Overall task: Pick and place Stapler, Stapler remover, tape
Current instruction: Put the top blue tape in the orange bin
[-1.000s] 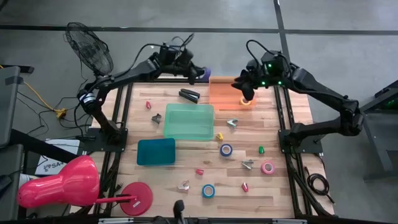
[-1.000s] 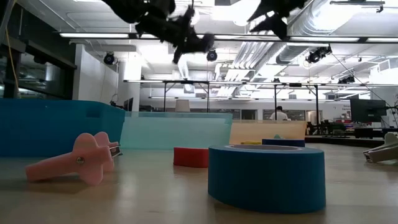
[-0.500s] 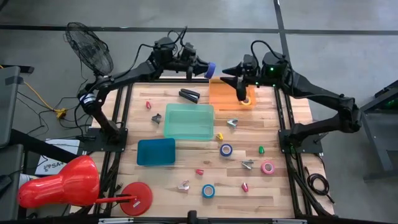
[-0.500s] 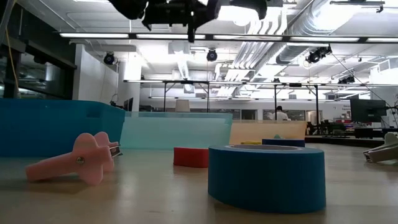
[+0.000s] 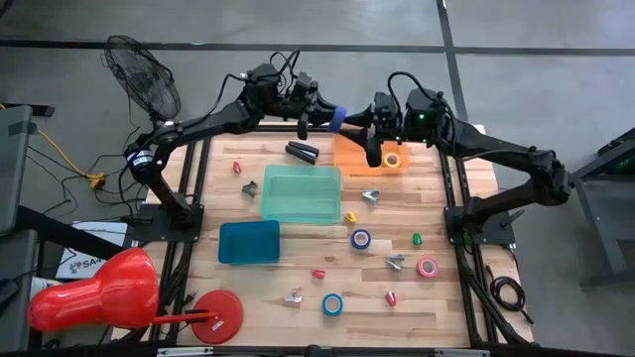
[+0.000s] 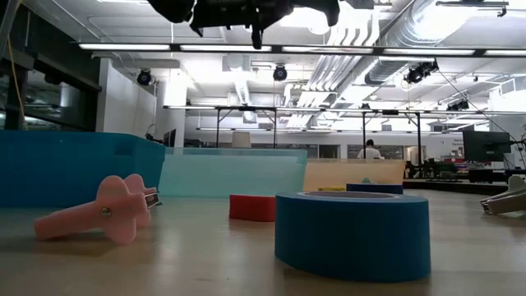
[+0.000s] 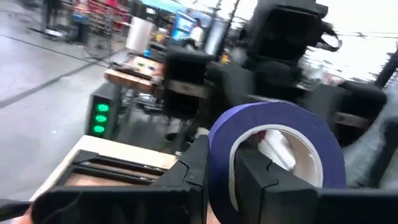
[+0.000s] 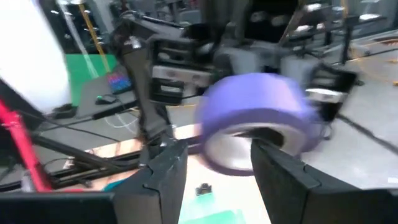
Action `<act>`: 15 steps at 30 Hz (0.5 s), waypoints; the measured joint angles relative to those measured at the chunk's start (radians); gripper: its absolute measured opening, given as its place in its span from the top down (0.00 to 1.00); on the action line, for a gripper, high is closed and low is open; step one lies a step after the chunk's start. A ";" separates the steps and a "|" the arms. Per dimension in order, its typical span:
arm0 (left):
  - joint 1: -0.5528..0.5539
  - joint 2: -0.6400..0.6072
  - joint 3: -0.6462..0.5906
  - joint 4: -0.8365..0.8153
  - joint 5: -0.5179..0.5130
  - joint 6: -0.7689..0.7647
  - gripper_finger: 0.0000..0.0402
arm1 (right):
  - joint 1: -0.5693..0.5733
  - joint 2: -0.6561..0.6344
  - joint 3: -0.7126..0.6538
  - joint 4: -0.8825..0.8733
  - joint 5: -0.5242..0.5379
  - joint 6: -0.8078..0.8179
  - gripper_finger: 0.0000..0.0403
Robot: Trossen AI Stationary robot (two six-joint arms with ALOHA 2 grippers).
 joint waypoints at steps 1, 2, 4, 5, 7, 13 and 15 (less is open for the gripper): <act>0.000 0.001 0.000 -0.005 -0.003 0.000 0.91 | 0.001 0.001 0.000 0.000 -0.005 0.006 0.58; 0.000 0.002 0.000 -0.011 0.008 0.001 0.91 | 0.002 0.001 0.000 -0.004 -0.010 0.008 0.58; -0.001 0.002 0.000 -0.006 0.002 0.002 0.91 | 0.001 0.001 0.000 -0.003 -0.030 0.023 0.58; -0.001 0.002 0.000 -0.006 -0.001 0.002 0.91 | 0.001 0.001 0.000 -0.003 -0.031 0.026 0.58; 0.000 0.002 0.000 -0.006 -0.001 0.002 0.91 | 0.001 0.000 0.000 0.003 -0.023 0.029 0.58; 0.000 0.000 0.000 0.002 0.006 0.000 0.91 | 0.012 0.008 -0.002 0.062 -0.003 0.030 0.58; 0.000 -0.001 0.001 0.002 0.010 0.000 0.91 | 0.012 0.011 -0.002 0.076 0.002 0.029 0.58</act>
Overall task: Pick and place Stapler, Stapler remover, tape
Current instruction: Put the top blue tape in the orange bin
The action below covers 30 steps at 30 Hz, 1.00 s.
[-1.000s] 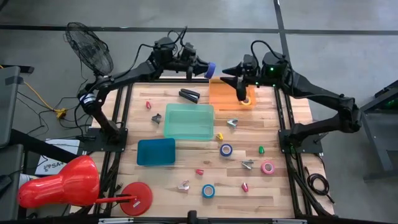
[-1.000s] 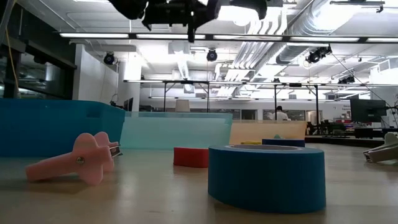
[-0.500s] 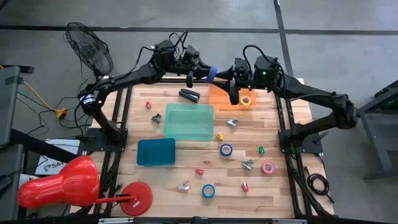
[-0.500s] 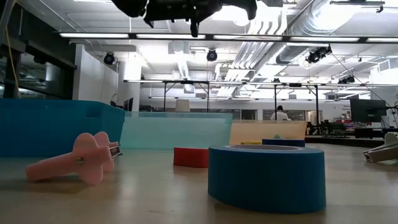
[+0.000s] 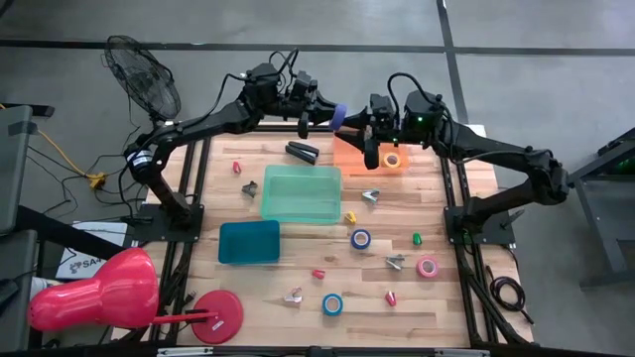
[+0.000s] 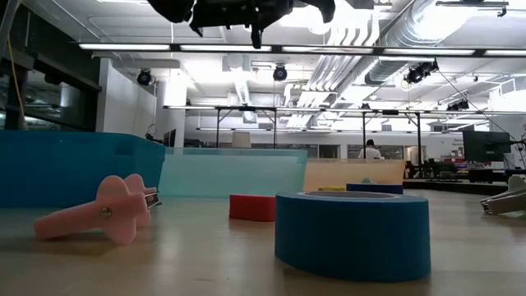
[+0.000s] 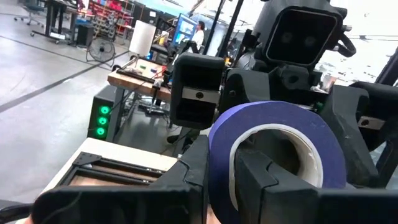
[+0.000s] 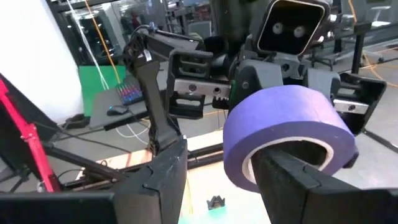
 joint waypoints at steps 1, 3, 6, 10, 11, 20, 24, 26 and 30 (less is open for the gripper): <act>-0.002 0.000 0.000 -0.001 0.002 0.000 0.91 | 0.000 0.007 0.000 0.004 0.003 0.000 0.58; -0.007 0.000 0.000 -0.002 -0.002 0.002 0.91 | 0.000 0.019 0.000 0.019 0.001 0.005 0.58; -0.020 0.001 0.000 -0.007 -0.007 0.004 0.91 | 0.002 0.040 0.000 0.034 0.000 0.005 0.58; -0.027 0.001 -0.001 -0.015 -0.006 0.010 0.91 | 0.002 0.056 0.000 0.040 -0.008 0.029 0.61; -0.026 0.001 -0.001 -0.015 -0.005 0.010 0.91 | 0.002 0.056 0.000 0.041 -0.008 0.029 0.62; -0.026 0.001 -0.001 -0.017 0.001 0.005 0.91 | 0.005 0.056 0.001 0.036 -0.014 0.028 0.81; -0.026 0.002 -0.001 -0.026 0.000 0.001 0.90 | 0.004 0.056 0.002 0.017 -0.010 0.027 0.91; -0.026 0.002 -0.001 -0.042 -0.004 0.002 0.87 | 0.004 0.056 0.002 0.006 -0.007 0.029 0.91; -0.026 0.002 -0.001 -0.088 -0.025 0.003 0.81 | 0.004 0.056 0.002 -0.021 -0.002 0.054 0.91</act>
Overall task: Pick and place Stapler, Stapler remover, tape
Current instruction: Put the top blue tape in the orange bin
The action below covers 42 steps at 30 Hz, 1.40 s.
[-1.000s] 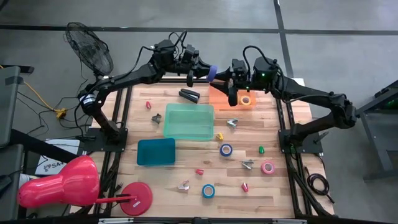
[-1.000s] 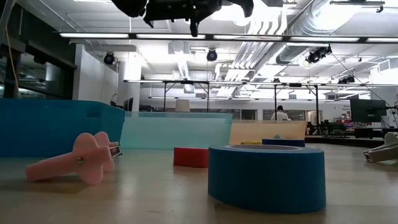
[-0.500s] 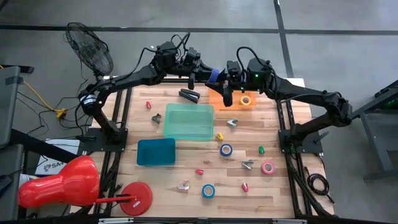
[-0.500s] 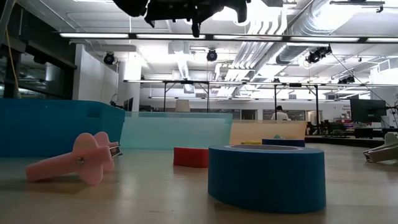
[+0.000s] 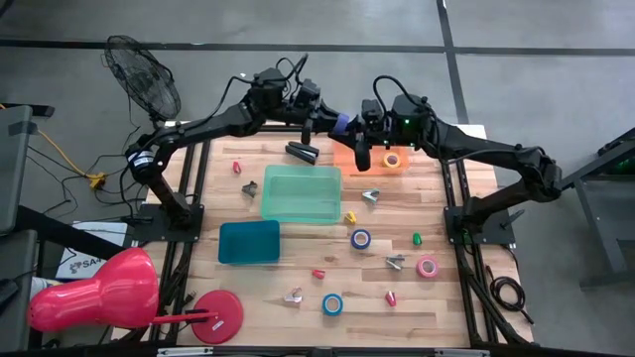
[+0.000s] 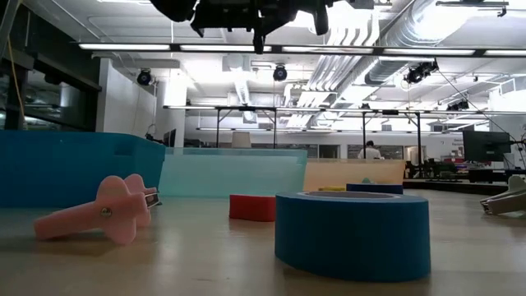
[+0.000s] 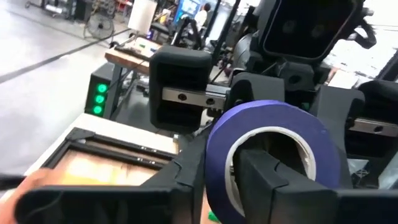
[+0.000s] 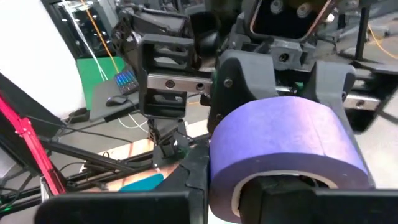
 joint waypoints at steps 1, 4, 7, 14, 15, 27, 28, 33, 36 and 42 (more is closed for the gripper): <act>0.000 0.000 0.000 -0.007 -0.006 0.007 0.79 | 0.000 0.000 0.000 -0.004 0.001 0.003 0.91; 0.000 0.000 0.000 -0.024 -0.029 0.051 0.73 | -0.006 0.000 0.000 -0.028 0.003 0.024 0.91; 0.002 0.000 0.000 -0.038 -0.057 0.059 0.66 | -0.021 0.000 0.000 -0.071 0.003 0.051 0.91; 0.030 -0.012 -0.001 -0.137 -0.062 0.102 0.46 | -0.069 0.000 0.000 -0.177 -0.002 0.119 0.91; 0.036 -0.015 -0.001 -0.151 -0.061 0.116 0.44 | -0.076 0.000 0.000 -0.194 -0.003 0.127 0.91; 0.093 -0.093 0.001 -0.369 -0.076 0.206 0.37 | -0.245 0.005 0.000 -0.437 0.006 0.242 0.91; 0.094 -0.099 0.000 -0.393 -0.077 0.207 0.37 | -0.263 0.012 0.000 -0.450 0.007 0.247 0.91; 0.093 -0.113 -0.001 -0.443 -0.111 0.235 0.37 | -0.336 0.087 0.000 -0.504 -0.011 0.262 0.91; 0.092 -0.116 0.000 -0.467 -0.134 0.238 0.37 | -0.366 0.148 0.000 -0.527 -0.039 0.263 0.91; 0.092 -0.115 0.000 -0.531 -0.200 0.236 0.37 | -0.415 0.274 -0.001 -0.539 -0.054 0.284 0.91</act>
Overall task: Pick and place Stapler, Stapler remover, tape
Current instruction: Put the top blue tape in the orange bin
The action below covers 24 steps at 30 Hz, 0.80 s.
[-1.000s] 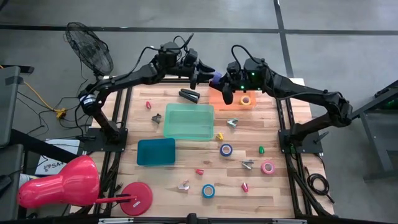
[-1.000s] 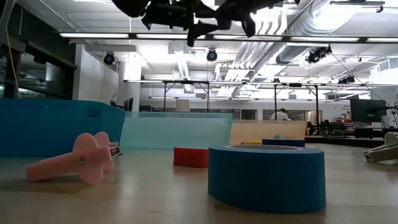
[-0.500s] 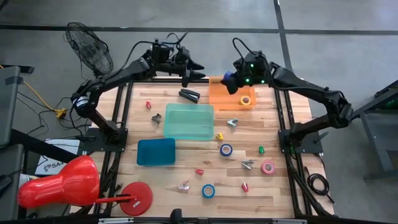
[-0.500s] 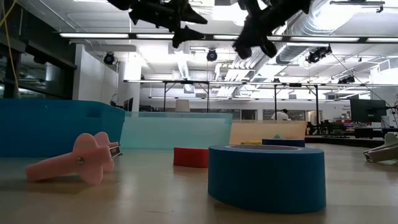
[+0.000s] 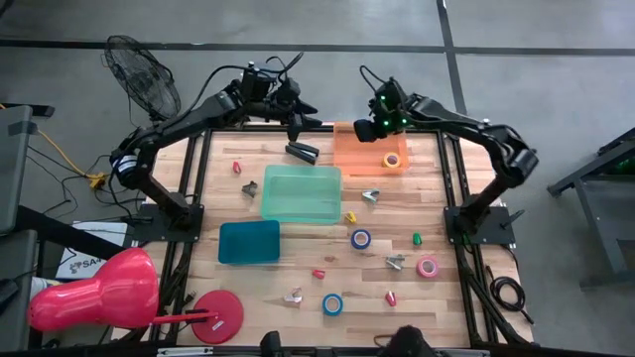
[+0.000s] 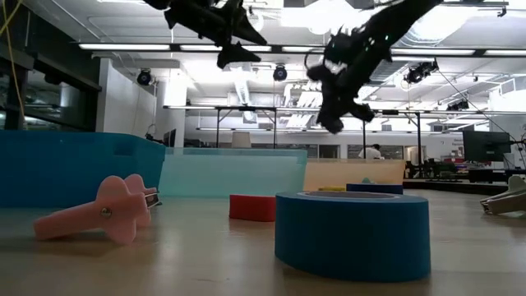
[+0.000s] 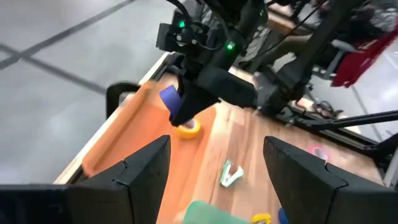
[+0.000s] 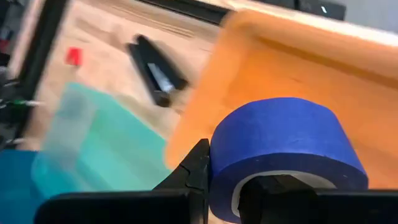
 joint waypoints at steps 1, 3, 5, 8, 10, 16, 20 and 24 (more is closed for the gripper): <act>0.000 0.000 0.000 -0.011 -0.012 0.000 0.37 | -0.007 0.019 0.000 -0.002 0.001 0.000 0.91; 0.000 0.000 0.000 -0.029 -0.035 0.000 0.37 | -0.020 0.055 0.000 -0.018 0.010 0.002 0.91; 0.000 0.000 0.000 -0.048 -0.059 0.000 0.37 | -0.033 0.082 0.000 -0.036 0.032 0.003 0.91; 0.000 0.000 0.000 -0.059 -0.073 -0.001 0.37 | -0.050 0.114 0.000 -0.076 0.080 -0.002 0.91; 0.000 0.000 0.000 -0.066 -0.084 -0.001 0.37 | -0.062 0.133 0.000 -0.096 0.108 -0.016 0.91; 0.000 0.000 0.000 -0.091 -0.130 -0.001 0.37 | -0.097 0.165 0.000 -0.114 0.174 -0.023 0.91; 0.000 0.001 0.000 -0.109 -0.163 -0.001 0.37 | -0.118 0.179 0.000 -0.132 0.213 -0.025 0.89; 0.000 0.001 0.000 -0.141 -0.214 -0.001 0.37 | -0.123 0.207 0.000 -0.150 0.214 -0.040 0.91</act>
